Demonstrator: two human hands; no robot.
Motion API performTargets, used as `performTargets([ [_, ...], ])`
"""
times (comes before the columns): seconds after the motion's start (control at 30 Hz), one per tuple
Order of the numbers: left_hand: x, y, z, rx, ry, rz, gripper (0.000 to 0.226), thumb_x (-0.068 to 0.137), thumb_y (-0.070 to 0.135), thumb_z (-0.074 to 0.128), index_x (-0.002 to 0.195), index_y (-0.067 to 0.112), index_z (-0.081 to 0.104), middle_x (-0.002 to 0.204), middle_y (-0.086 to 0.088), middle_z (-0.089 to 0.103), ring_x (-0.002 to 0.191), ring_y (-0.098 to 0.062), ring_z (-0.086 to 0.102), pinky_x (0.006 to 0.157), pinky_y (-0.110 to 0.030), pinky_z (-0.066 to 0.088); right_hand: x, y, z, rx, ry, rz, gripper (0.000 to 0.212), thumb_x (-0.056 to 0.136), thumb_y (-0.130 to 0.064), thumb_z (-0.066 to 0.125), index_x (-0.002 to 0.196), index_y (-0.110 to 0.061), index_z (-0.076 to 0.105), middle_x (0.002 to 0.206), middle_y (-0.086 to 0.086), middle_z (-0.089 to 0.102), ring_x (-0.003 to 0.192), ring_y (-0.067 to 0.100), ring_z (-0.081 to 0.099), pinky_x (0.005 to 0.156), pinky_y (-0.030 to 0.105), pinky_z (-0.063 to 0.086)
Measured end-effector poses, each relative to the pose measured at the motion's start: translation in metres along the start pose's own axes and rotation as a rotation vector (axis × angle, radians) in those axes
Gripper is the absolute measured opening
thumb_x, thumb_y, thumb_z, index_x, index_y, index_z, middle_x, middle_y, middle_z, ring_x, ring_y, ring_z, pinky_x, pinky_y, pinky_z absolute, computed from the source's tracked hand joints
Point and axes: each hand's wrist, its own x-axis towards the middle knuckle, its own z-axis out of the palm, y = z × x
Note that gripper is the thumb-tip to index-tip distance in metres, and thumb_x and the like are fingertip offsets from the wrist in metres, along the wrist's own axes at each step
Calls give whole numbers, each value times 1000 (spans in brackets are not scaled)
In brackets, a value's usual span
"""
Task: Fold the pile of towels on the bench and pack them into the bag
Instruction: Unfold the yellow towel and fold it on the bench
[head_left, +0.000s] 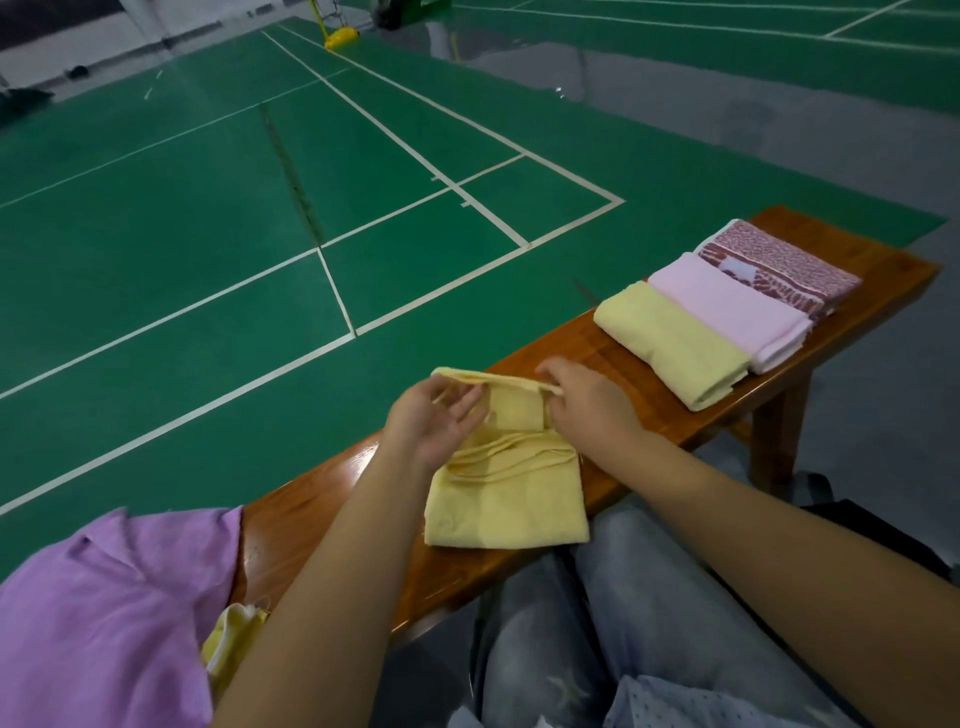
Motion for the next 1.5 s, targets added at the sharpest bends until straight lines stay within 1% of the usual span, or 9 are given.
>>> performTargets([
  [0.1, 11, 1, -2, 97, -34, 98, 46, 102, 22, 47, 144, 11, 34, 143, -5, 39, 132, -27, 44, 98, -51, 46, 22, 2, -5, -64, 142, 112, 46, 95, -17, 53, 139, -13, 40, 140, 7, 44, 127, 24, 43, 102, 38, 41],
  [0.2, 4, -5, -17, 681, 37, 244, 53, 97, 31, 56, 143, 14, 36, 148, 1, 39, 132, -19, 43, 108, -45, 40, 14, 9, 1, 16, 130, 53, 48, 93, -21, 57, 138, -14, 41, 142, 6, 40, 130, 22, 40, 104, 35, 38],
  [0.3, -1, -15, -45, 1269, 84, 318, 59, 90, 29, 65, 143, 21, 39, 146, 5, 41, 132, -17, 41, 106, -37, 40, -8, 18, 14, 50, -66, -53, 56, 88, -32, 65, 137, -21, 42, 144, 0, 38, 133, 19, 34, 107, 32, 31],
  [0.4, -7, -28, -69, 1465, 26, 215, 62, 89, 19, 64, 144, 26, 36, 147, 4, 36, 131, -19, 39, 106, -38, 39, -19, 22, 25, -5, -394, -30, 82, 81, -41, 71, 148, -26, 25, 154, -2, 25, 140, 20, 23, 115, 41, 25],
  [0.83, -33, -66, -82, 1082, 292, 232, 50, 90, 32, 66, 132, 18, 42, 101, 8, 55, 85, -4, 53, 60, -19, 41, -26, 34, 25, -44, -297, 186, 56, 87, -34, 65, 137, -17, 44, 129, 7, 50, 116, 23, 50, 94, 34, 45],
  [1.03, -28, -52, -64, 891, 358, 110, 50, 82, 26, 75, 125, 12, 52, 112, 1, 58, 102, -17, 55, 83, -33, 48, -29, 31, 24, 97, -214, 244, 53, 85, -17, 69, 133, -13, 46, 107, 2, 56, 95, 16, 53, 75, 26, 42],
  [1.13, -27, -51, -57, 899, 288, 16, 36, 80, 23, 77, 110, 13, 58, 107, 0, 61, 94, -16, 56, 79, -32, 49, -31, 35, 23, 91, -203, 214, 52, 84, -18, 69, 131, -13, 48, 103, -2, 49, 90, 13, 50, 73, 25, 41],
  [1.27, -37, -55, -51, 966, 186, 114, 12, 84, 17, 71, 92, 12, 63, 101, -2, 63, 93, -17, 57, 78, -32, 48, -37, 40, 21, 151, -210, 214, 65, 82, -21, 73, 138, -16, 42, 132, 7, 47, 114, 20, 51, 95, 32, 45],
  [1.5, -65, -53, -62, 648, -189, 175, 18, 73, 1, 63, 75, 18, 64, 97, 2, 64, 94, -19, 56, 81, -32, 46, -36, 42, 6, 277, -303, 146, 77, 79, -24, 76, 144, -27, 34, 148, -4, 36, 137, 18, 34, 108, 37, 33],
])
